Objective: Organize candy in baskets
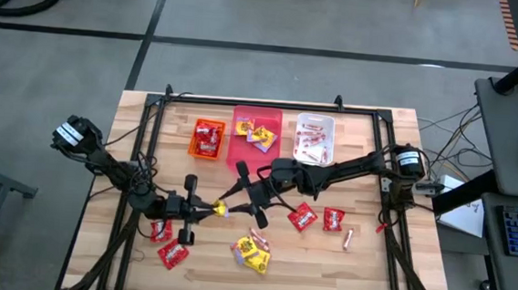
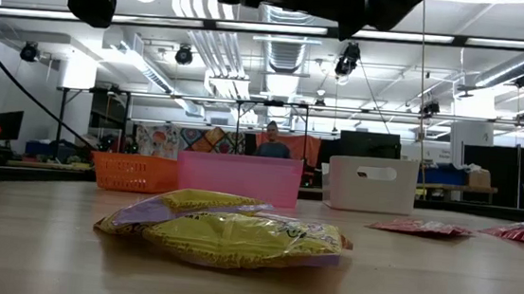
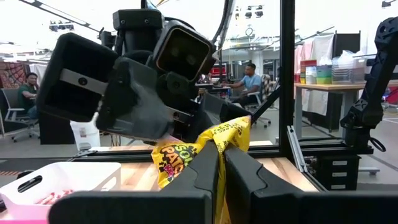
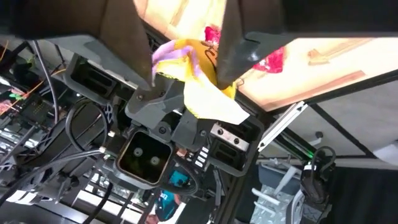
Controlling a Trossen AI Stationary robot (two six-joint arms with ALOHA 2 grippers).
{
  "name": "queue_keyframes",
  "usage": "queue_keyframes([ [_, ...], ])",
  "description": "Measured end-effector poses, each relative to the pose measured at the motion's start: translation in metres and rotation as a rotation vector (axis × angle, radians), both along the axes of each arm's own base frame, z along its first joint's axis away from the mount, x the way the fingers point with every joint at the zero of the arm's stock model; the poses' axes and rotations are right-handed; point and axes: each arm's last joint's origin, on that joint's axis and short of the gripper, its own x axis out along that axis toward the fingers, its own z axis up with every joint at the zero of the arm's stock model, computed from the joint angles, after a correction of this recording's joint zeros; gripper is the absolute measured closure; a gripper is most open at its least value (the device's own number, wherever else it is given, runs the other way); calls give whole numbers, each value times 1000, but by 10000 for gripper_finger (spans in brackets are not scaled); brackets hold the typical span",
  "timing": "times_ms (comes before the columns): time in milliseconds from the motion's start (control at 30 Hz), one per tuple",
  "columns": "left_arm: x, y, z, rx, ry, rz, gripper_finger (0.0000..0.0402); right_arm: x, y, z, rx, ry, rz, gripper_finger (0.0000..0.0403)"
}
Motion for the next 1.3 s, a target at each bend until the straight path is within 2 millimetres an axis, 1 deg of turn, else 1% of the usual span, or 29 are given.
queue_keyframes([
  [133, 0, 0, 0, 0, 1, 0, 401, 0, 0, -1, -14, 1, 1, 291],
  [300, 0, 0, 0, -1, -1, -1, 401, 1, 0, 0, -26, 11, 5, 370],
  [333, 0, 0, 0, -2, -1, -1, 401, 1, 0, 0, -30, 13, 10, 383],
  [367, 0, 0, 0, -7, 0, 2, 401, 1, 0, 0, -31, 13, 13, 387],
  [500, 0, 2, -1, -41, 11, 59, 399, 1, -2, 0, -10, 32, 3, 393],
  [600, -1, 3, -3, -44, 22, 68, 388, 0, -6, 0, 20, 76, -8, 394],
  [767, -3, 5, -8, -61, 48, 93, 354, 0, -16, 3, 86, 204, -32, 394],
  [933, -6, 9, -15, -81, 79, 159, 310, 2, -21, 4, 112, 322, -62, 394],
  [1100, -8, 12, -23, -90, 124, 190, 277, 2, -25, 5, 98, 456, -161, 394],
  [1200, -11, 14, -30, -107, 154, 220, 267, 1, -30, 4, 81, 529, -251, 394],
  [1300, -15, 17, -35, -120, 166, 223, 263, -1, -38, 3, 69, 594, -385, 394],
])
